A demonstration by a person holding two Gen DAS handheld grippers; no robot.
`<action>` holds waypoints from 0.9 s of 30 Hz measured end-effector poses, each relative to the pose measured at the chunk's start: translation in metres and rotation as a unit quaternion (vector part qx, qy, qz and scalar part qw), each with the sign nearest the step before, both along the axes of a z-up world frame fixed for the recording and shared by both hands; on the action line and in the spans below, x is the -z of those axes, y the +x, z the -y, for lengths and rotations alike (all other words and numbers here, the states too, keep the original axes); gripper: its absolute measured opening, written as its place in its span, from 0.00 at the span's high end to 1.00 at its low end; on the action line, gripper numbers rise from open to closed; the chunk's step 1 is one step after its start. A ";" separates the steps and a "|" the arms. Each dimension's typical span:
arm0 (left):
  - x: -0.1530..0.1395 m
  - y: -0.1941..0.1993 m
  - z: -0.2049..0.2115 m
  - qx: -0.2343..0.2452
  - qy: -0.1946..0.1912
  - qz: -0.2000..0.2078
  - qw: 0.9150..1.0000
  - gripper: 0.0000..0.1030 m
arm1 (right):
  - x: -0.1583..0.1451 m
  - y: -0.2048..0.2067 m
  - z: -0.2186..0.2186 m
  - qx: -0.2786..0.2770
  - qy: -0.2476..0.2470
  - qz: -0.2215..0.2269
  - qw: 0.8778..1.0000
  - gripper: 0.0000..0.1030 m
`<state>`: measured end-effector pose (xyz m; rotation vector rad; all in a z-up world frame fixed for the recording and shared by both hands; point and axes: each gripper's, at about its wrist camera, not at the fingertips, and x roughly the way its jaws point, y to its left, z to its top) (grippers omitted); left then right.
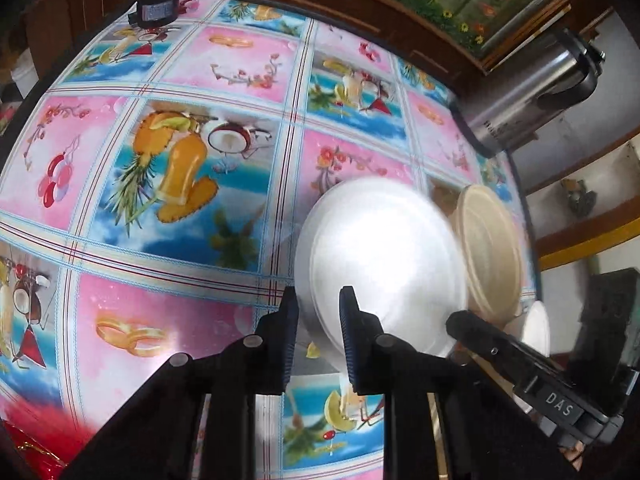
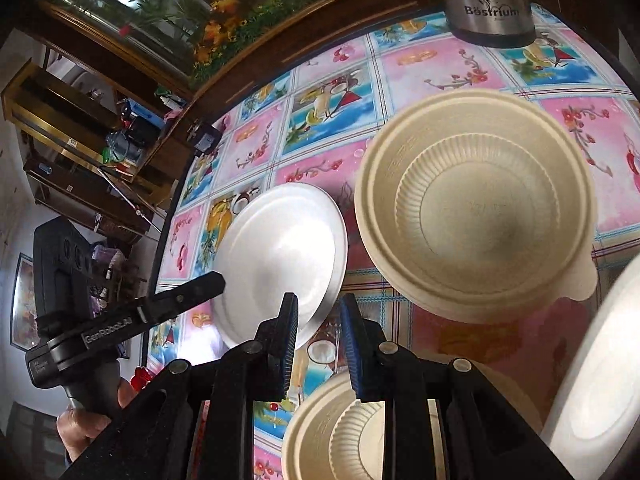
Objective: Organize plates and bowls
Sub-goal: 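Grasp the white paper plate rim with the right tool and lift it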
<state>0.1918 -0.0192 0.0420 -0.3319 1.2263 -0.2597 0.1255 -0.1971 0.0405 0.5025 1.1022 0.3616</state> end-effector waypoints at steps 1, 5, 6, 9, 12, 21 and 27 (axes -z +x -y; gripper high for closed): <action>0.000 -0.003 0.003 0.002 0.002 0.001 1.000 0.85 | 0.001 0.001 -0.001 0.002 -0.006 0.001 1.000 0.77; -0.015 -0.023 0.006 0.018 0.018 0.029 0.999 0.85 | -0.006 -0.010 -0.004 0.000 -0.014 0.016 1.000 0.81; -0.022 -0.032 0.004 0.018 0.015 0.037 0.999 0.85 | -0.011 -0.015 -0.003 -0.003 -0.011 0.023 1.000 0.82; -0.037 -0.058 0.001 0.025 0.013 0.058 0.998 0.84 | -0.026 -0.037 -0.004 -0.014 -0.008 0.046 0.999 0.82; -0.054 -0.099 -0.003 0.034 0.014 0.086 0.996 0.84 | -0.041 -0.067 -0.006 -0.028 -0.004 0.068 0.997 0.82; -0.044 -0.239 0.008 0.110 0.021 0.097 0.989 0.82 | -0.045 -0.204 -0.005 -0.081 -0.009 0.101 0.992 0.82; -0.007 -0.283 0.021 0.152 0.032 0.072 0.985 0.79 | -0.001 -0.269 0.004 -0.095 -0.001 0.054 0.994 0.81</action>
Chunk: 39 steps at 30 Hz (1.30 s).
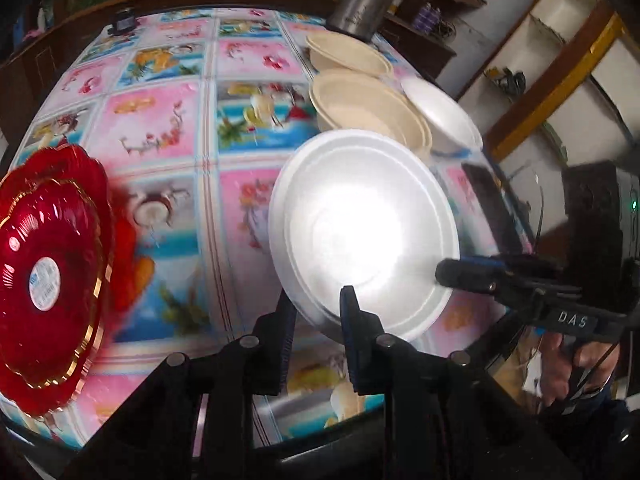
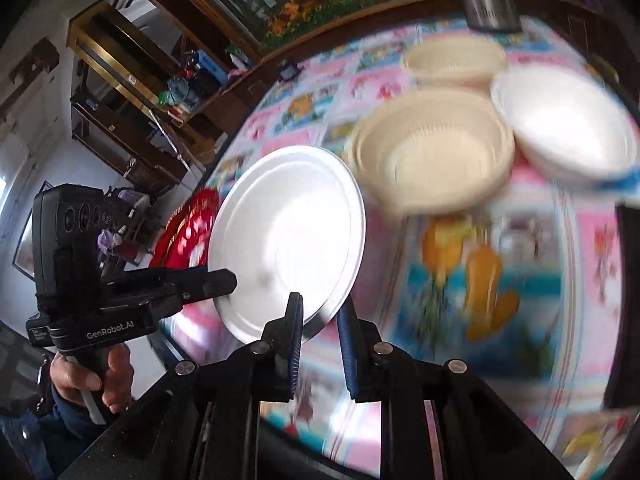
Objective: Organize plates and bowls
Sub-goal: 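Grasp the white paper plate rim with the right tool and lift it, then carry the white plate to the red plates in the left tool and lower it on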
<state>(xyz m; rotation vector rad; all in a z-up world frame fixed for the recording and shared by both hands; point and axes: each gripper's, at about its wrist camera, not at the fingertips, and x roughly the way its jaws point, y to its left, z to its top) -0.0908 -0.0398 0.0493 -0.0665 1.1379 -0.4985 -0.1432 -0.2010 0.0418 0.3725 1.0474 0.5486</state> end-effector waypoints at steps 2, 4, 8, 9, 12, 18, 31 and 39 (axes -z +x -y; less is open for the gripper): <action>0.006 -0.006 0.005 0.001 0.019 0.017 1.000 0.78 | 0.007 -0.009 0.000 -0.002 -0.014 0.002 1.000 0.80; 0.007 -0.009 0.009 0.002 0.031 0.036 0.999 0.70 | 0.011 -0.014 -0.001 0.004 -0.034 0.009 0.999 0.80; 0.002 -0.013 0.009 -0.004 0.031 0.060 0.998 0.37 | 0.006 -0.019 0.005 0.021 -0.048 0.035 0.998 0.79; 0.000 -0.014 0.008 -0.005 0.031 0.064 0.997 0.37 | 0.005 -0.019 0.009 0.025 -0.044 0.037 0.998 0.76; 0.001 -0.010 0.008 -0.009 0.021 0.058 0.998 0.37 | 0.000 -0.020 0.017 0.036 -0.044 0.042 0.998 0.63; 0.008 0.002 0.010 -0.012 -0.015 0.040 0.999 0.38 | -0.001 -0.023 0.036 0.061 -0.034 0.041 0.997 0.62; 0.013 0.006 0.032 -0.002 0.009 0.066 0.998 0.81 | 0.010 -0.016 0.033 0.071 -0.010 0.040 0.997 0.85; 0.000 -0.002 0.018 -0.016 0.010 0.081 0.997 0.81 | -0.005 -0.016 0.023 0.060 -0.007 0.054 0.997 0.85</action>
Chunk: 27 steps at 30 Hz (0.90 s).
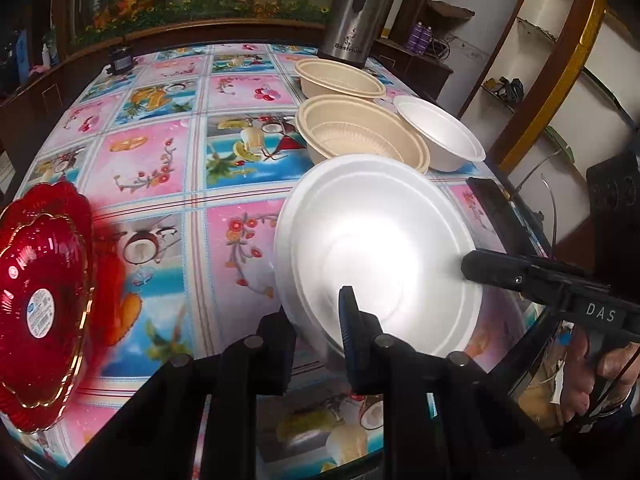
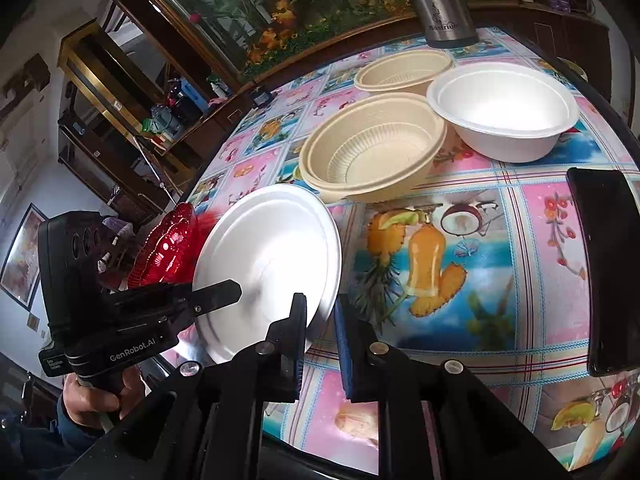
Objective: Organize plates and bowls
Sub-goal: 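Carry the white plate to the red plates in the left tool and lower it on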
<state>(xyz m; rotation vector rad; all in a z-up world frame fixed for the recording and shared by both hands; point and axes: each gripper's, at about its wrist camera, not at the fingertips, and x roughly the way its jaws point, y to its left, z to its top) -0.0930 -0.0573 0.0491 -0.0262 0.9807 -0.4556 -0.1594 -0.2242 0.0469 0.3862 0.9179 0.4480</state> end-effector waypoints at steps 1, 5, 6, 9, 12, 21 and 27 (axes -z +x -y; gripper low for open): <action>-0.002 -0.001 -0.003 -0.003 0.000 0.002 1.000 0.81 | -0.003 0.001 -0.004 -0.003 -0.001 0.003 1.000 0.85; -0.010 -0.002 -0.024 -0.025 -0.008 0.009 1.000 0.81 | -0.017 0.008 -0.021 -0.019 -0.003 0.016 1.000 0.85; -0.012 -0.002 -0.032 -0.034 -0.010 0.012 0.999 0.81 | -0.022 0.011 -0.028 -0.026 -0.004 0.022 0.999 0.85; -0.018 -0.002 -0.052 -0.055 -0.015 0.017 0.998 0.81 | -0.033 0.018 -0.045 -0.041 -0.004 0.033 0.999 0.85; -0.022 -0.003 -0.076 -0.079 -0.021 0.022 0.996 0.81 | -0.042 0.026 -0.066 -0.061 -0.007 0.043 0.997 0.85; -0.032 -0.010 -0.158 -0.165 -0.025 0.042 0.985 0.81 | -0.045 0.061 -0.143 -0.125 -0.003 0.034 0.992 0.85; -0.026 -0.014 -0.203 -0.213 -0.024 0.035 0.976 0.81 | -0.031 0.085 -0.202 -0.164 -0.008 0.010 0.986 0.85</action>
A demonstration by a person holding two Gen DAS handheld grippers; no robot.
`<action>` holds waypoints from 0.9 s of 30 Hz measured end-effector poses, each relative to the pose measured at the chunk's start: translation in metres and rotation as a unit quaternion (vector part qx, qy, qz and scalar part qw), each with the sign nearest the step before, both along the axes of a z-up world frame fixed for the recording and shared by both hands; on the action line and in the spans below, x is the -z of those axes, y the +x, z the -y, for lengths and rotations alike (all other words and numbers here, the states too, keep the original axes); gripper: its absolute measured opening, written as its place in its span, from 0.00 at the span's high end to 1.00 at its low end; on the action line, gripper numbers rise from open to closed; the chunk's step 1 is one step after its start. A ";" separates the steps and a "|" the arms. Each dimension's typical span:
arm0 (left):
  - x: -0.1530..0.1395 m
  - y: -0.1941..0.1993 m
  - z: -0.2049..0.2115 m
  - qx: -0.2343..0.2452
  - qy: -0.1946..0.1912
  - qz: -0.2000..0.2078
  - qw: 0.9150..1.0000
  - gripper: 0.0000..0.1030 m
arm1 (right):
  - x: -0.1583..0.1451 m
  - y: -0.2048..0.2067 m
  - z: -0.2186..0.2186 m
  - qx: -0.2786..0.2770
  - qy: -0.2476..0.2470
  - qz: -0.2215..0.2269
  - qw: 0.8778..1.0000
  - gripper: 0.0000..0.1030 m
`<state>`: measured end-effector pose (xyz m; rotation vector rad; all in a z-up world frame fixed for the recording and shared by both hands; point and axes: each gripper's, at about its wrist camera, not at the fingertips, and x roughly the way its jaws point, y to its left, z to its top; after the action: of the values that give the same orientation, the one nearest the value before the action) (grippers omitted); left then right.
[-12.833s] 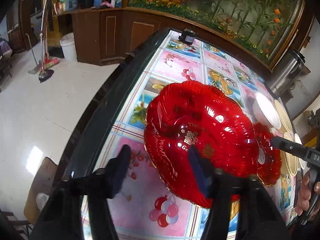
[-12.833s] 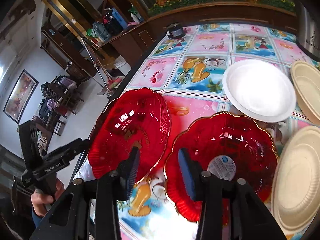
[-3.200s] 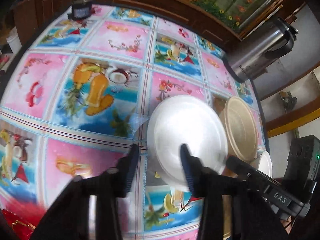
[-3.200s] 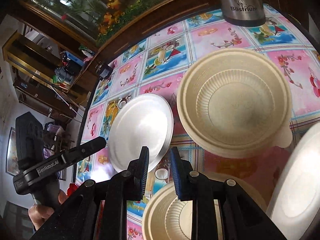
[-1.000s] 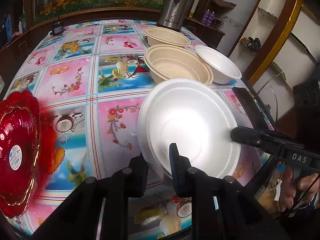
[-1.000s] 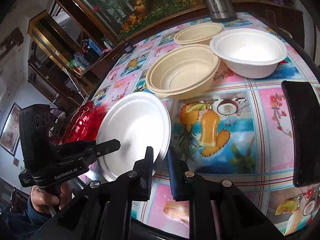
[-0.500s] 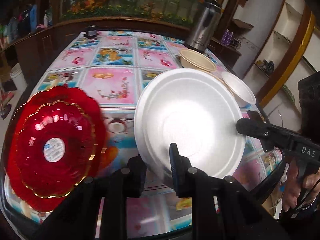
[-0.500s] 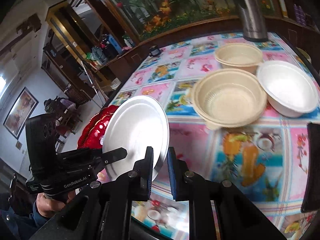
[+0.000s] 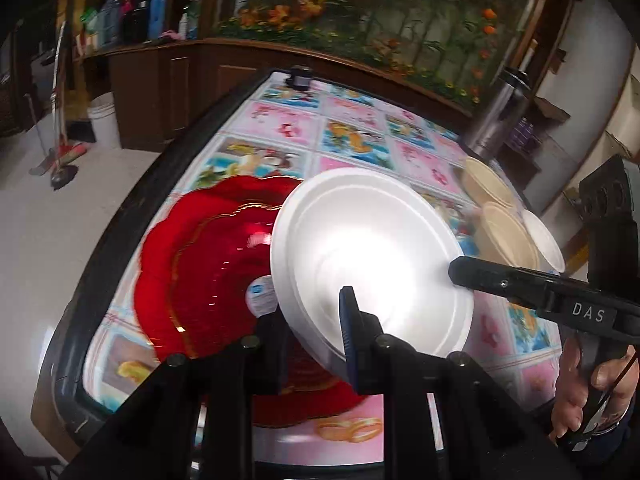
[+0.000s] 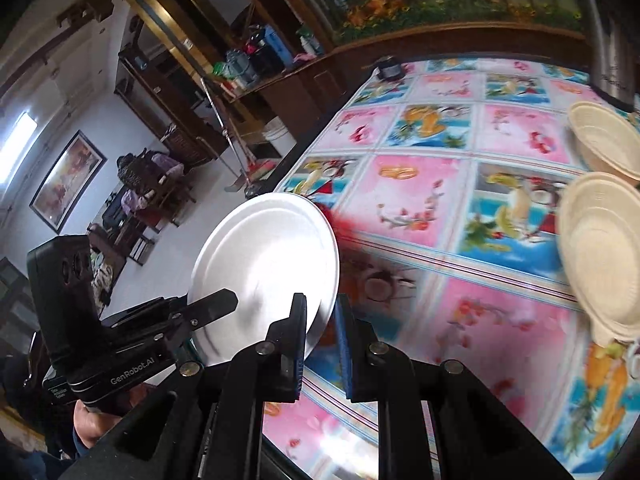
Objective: Organize plates and bowls
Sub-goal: 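Carry the white plate to the red plates in the left tool and lower it on, then open the right tool and move it toward the beige plate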
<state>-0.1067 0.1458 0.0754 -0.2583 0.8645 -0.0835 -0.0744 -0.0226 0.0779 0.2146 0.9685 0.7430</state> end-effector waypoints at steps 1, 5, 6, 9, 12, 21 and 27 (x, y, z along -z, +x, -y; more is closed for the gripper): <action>0.004 0.000 -0.008 -0.008 -0.001 -0.005 1.000 0.81 | 0.002 0.002 -0.006 -0.004 -0.003 -0.003 1.000 0.85; 0.017 0.004 -0.023 -0.022 -0.009 -0.019 1.000 0.81 | 0.013 0.011 -0.031 -0.016 -0.018 -0.014 1.000 0.85; 0.022 0.005 -0.027 -0.026 -0.012 -0.024 0.999 0.81 | 0.017 0.014 -0.036 -0.017 -0.022 -0.018 0.999 0.85; 0.029 0.007 -0.032 -0.031 -0.015 -0.030 0.999 0.81 | 0.027 0.020 -0.043 -0.016 -0.031 -0.030 0.999 0.85; 0.036 0.011 -0.036 -0.034 -0.019 -0.035 0.999 0.81 | 0.034 0.024 -0.050 -0.016 -0.038 -0.037 0.998 0.85; 0.040 0.014 -0.046 -0.048 -0.024 -0.037 0.998 0.79 | 0.037 0.029 -0.063 -0.013 -0.051 -0.035 0.998 0.85; 0.035 0.010 -0.053 -0.060 -0.025 -0.029 0.997 0.56 | 0.037 0.028 -0.068 -0.013 -0.058 -0.025 0.998 0.84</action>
<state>-0.0964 0.1990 0.0401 -0.3598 0.9040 0.0151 -0.0462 0.0457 0.0411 0.1206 1.0600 0.7057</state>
